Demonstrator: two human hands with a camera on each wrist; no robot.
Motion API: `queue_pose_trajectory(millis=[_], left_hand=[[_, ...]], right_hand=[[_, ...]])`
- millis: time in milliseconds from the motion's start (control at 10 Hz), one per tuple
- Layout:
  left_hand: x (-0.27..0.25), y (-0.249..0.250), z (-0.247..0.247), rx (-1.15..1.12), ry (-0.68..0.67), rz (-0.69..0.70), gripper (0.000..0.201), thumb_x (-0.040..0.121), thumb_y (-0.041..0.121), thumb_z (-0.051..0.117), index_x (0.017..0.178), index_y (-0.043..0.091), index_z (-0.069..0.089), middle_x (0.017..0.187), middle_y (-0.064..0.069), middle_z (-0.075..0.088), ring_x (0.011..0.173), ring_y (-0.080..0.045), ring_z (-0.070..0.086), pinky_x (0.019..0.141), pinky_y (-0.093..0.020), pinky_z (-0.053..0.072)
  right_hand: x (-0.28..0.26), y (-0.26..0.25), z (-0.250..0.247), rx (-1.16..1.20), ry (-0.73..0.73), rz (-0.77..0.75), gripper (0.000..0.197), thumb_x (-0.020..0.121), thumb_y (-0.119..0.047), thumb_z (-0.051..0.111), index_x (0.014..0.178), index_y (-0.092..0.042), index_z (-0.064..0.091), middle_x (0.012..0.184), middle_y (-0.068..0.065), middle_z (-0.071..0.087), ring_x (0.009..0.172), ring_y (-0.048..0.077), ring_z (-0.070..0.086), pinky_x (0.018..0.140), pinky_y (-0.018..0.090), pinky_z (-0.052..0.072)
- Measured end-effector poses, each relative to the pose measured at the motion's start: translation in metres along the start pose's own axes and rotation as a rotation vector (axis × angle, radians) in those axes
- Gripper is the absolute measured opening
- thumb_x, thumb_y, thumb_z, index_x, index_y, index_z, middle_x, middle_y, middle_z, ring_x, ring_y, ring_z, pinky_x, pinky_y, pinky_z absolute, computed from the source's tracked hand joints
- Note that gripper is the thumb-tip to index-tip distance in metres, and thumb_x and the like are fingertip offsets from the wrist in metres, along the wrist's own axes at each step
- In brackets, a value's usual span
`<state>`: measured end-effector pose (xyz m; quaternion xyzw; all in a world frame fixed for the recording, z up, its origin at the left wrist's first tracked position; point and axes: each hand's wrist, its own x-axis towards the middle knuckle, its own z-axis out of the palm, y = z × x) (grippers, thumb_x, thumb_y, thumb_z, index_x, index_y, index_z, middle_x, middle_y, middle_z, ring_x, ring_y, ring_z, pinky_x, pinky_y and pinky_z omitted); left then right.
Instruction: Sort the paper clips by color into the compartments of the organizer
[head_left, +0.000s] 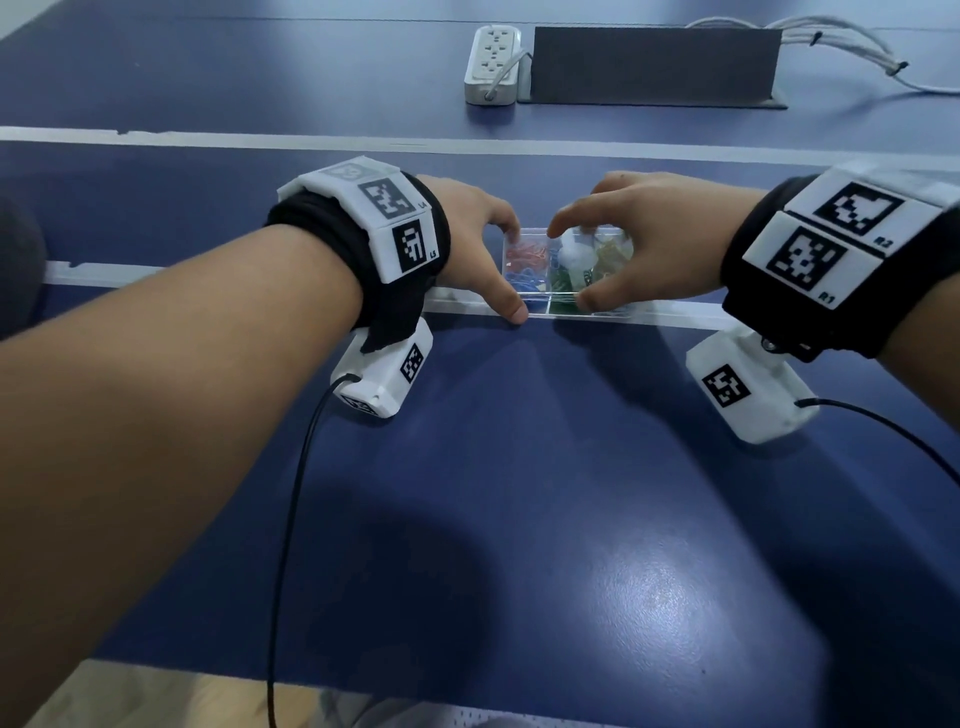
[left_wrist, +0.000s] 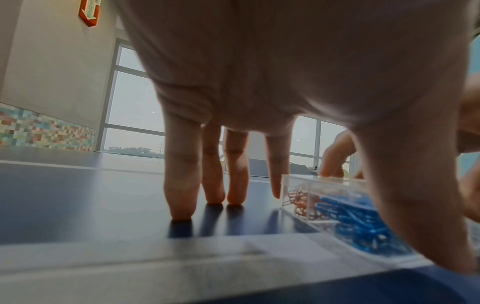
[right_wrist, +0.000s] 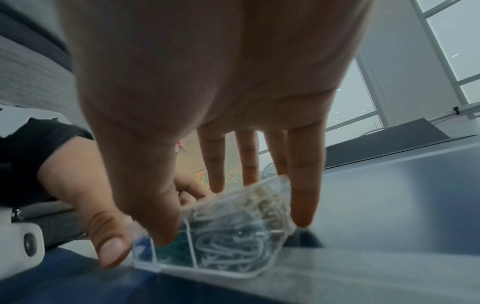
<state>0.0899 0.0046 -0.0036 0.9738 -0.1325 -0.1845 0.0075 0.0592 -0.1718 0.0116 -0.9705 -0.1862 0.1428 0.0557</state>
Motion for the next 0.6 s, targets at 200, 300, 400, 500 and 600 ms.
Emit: queue_pose_trajectory(millis=[200, 300, 400, 500, 600], left_hand=[[0.003, 0.001, 0.0, 0.019, -0.003, 0.008, 0.081, 0.049, 0.07, 0.072, 0.121, 0.043, 0.048, 0.101, 0.01, 0.057, 0.089, -0.02, 0.052, 0.082, -0.03, 0.043], [0.002, 0.002, -0.001, 0.033, -0.007, 0.01, 0.088, 0.053, 0.07, 0.071, 0.131, 0.042, 0.042, 0.12, 0.005, 0.06, 0.104, -0.024, 0.055, 0.084, -0.031, 0.039], [0.003, 0.004, 0.001, 0.041, 0.006, -0.008, 0.094, 0.059, 0.068, 0.069, 0.14, 0.039, 0.032, 0.132, 0.002, 0.056, 0.122, -0.026, 0.05, 0.094, -0.034, 0.04], [-0.001, 0.011, 0.004, 0.055, 0.032, -0.031, 0.095, 0.064, 0.065, 0.068, 0.144, 0.035, 0.026, 0.137, -0.002, 0.052, 0.127, -0.028, 0.046, 0.098, -0.036, 0.038], [-0.007, 0.009, 0.002, -0.115, -0.006, -0.044, 0.111, 0.061, 0.062, 0.072, 0.149, 0.032, 0.01, 0.14, -0.003, 0.049, 0.123, -0.029, 0.051, 0.101, -0.036, 0.04]], right_hand=[[-0.002, 0.009, 0.004, 0.046, 0.023, -0.003, 0.067, 0.069, -0.047, 0.073, 0.13, -0.036, 0.05, 0.124, 0.001, 0.053, 0.116, 0.024, 0.05, 0.101, 0.037, 0.04], [-0.003, 0.01, 0.004, 0.071, 0.018, 0.013, 0.07, 0.067, -0.051, 0.074, 0.131, -0.036, 0.049, 0.125, -0.001, 0.055, 0.118, 0.024, 0.05, 0.101, 0.037, 0.039], [-0.001, 0.013, 0.005, 0.075, 0.031, 0.035, 0.07, 0.069, -0.051, 0.072, 0.133, -0.037, 0.048, 0.132, -0.002, 0.055, 0.125, 0.024, 0.047, 0.102, 0.037, 0.036], [0.0, 0.01, 0.007, 0.048, 0.046, 0.052, 0.07, 0.073, -0.048, 0.071, 0.136, -0.037, 0.043, 0.14, -0.002, 0.05, 0.13, 0.026, 0.044, 0.105, 0.038, 0.035], [-0.004, 0.011, 0.011, 0.084, 0.042, 0.064, 0.084, 0.072, -0.052, 0.069, 0.145, -0.033, 0.03, 0.149, 0.003, 0.038, 0.136, 0.027, 0.037, 0.111, 0.041, 0.031]])
